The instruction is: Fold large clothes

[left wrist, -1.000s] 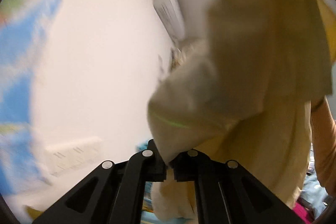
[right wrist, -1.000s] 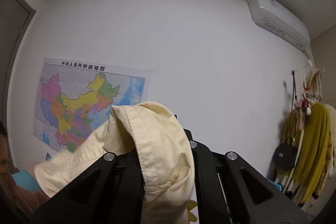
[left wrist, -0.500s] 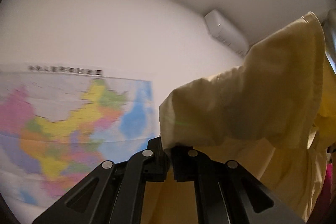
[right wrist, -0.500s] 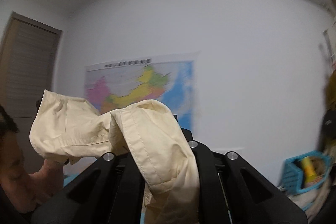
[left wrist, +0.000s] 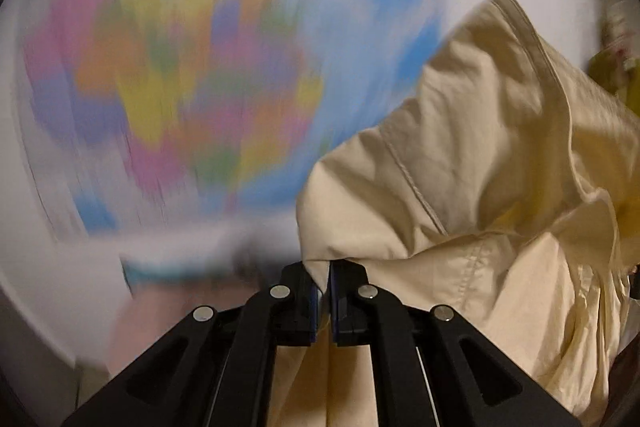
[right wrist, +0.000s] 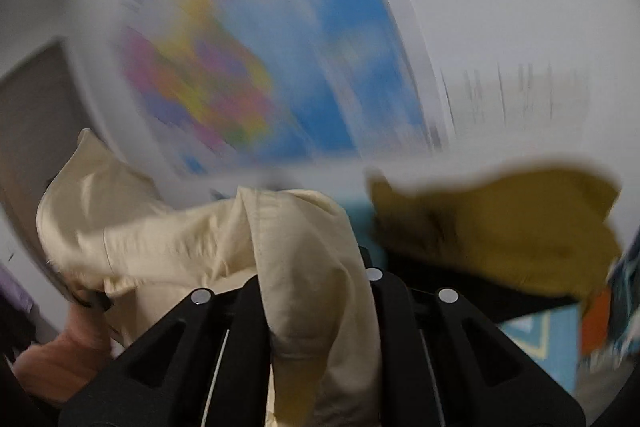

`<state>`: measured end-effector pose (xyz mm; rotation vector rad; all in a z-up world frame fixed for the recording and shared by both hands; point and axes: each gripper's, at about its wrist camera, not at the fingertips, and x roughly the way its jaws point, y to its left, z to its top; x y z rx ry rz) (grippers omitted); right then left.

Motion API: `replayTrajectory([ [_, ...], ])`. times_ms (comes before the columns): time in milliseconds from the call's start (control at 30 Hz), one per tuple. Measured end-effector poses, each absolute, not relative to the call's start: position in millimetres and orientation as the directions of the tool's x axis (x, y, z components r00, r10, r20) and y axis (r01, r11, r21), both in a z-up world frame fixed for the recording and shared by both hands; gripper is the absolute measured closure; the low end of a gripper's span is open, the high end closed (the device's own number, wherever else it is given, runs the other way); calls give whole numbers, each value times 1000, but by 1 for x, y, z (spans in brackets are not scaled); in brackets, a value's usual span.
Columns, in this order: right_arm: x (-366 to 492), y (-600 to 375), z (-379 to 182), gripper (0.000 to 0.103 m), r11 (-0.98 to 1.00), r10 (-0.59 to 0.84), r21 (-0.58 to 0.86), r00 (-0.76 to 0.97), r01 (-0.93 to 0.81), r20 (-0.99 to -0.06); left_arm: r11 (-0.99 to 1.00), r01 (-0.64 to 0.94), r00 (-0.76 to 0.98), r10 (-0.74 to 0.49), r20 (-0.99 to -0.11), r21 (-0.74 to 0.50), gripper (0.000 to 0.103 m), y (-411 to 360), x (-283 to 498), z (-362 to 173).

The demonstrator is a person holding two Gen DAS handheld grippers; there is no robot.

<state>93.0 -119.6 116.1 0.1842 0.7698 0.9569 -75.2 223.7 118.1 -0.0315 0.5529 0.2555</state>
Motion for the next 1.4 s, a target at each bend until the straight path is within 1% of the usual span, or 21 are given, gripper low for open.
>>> replayTrajectory([
  [33,115,-103,82,96,592,781,507,289,-627,-554,961,-274,776,244,-582,38,100,236,-51,86],
  [100,145,-71,21,96,662,696,470,244,-584,-676,942,-332,672,270,-690,45,100,260,-10,21],
  [167,166,-43,-31,95,714,610,421,202,-559,-766,937,-347,624,256,-738,33,100,270,8,-16],
  [233,179,-35,-52,89,753,568,398,212,-524,-795,931,-364,613,252,-749,16,100,282,20,-36],
  [300,184,-31,-54,76,774,519,332,239,-539,-820,934,-358,616,242,-750,6,100,290,26,-40],
  [367,177,-28,-42,52,788,461,226,305,-573,-833,946,-324,622,210,-755,-4,98,298,30,-36],
  [500,142,-16,-6,16,726,474,54,441,-686,-762,960,-279,603,196,-773,26,87,299,32,-44],
  [567,128,0,-7,16,678,472,-14,450,-735,-758,964,-264,587,173,-791,14,76,293,32,-39],
  [633,119,27,-20,16,615,445,-99,448,-782,-775,965,-260,574,165,-802,12,75,296,36,-46],
  [733,119,59,-46,16,566,392,-178,453,-805,-801,975,-223,558,123,-821,-5,68,293,40,-53],
  [767,123,65,-52,24,564,389,-187,458,-804,-799,974,-224,553,131,-823,4,68,292,40,-54],
  [800,128,70,-58,50,570,379,-190,461,-799,-802,976,-215,545,135,-828,18,69,291,41,-57],
  [867,151,68,-65,83,629,353,-112,411,-769,-841,975,-217,538,160,-827,48,87,289,44,-59],
  [900,161,60,-61,89,652,402,-17,366,-758,-839,976,-211,539,153,-828,43,89,290,45,-59],
  [967,160,52,-48,95,644,444,-1,374,-765,-814,978,-207,554,121,-824,4,97,292,47,-54],
  [1133,157,35,-1,97,669,520,-6,473,-744,-712,982,-190,654,109,-748,-23,99,286,53,-22],
  [1233,168,32,-19,96,700,474,-7,471,-715,-744,977,-215,635,147,-759,9,98,288,66,-33],
  [1300,173,35,-42,81,716,419,-28,460,-698,-783,971,-235,577,181,-796,50,92,290,77,-55],
  [1333,175,40,-48,77,721,406,-26,453,-692,-794,966,-247,552,201,-809,72,83,292,79,-64],
  [1367,175,39,-53,69,732,397,-20,450,-681,-800,963,-256,537,211,-817,81,74,294,79,-70],
  [1400,173,35,-52,64,741,402,-7,453,-671,-796,965,-255,539,201,-818,69,71,297,75,-73],
])
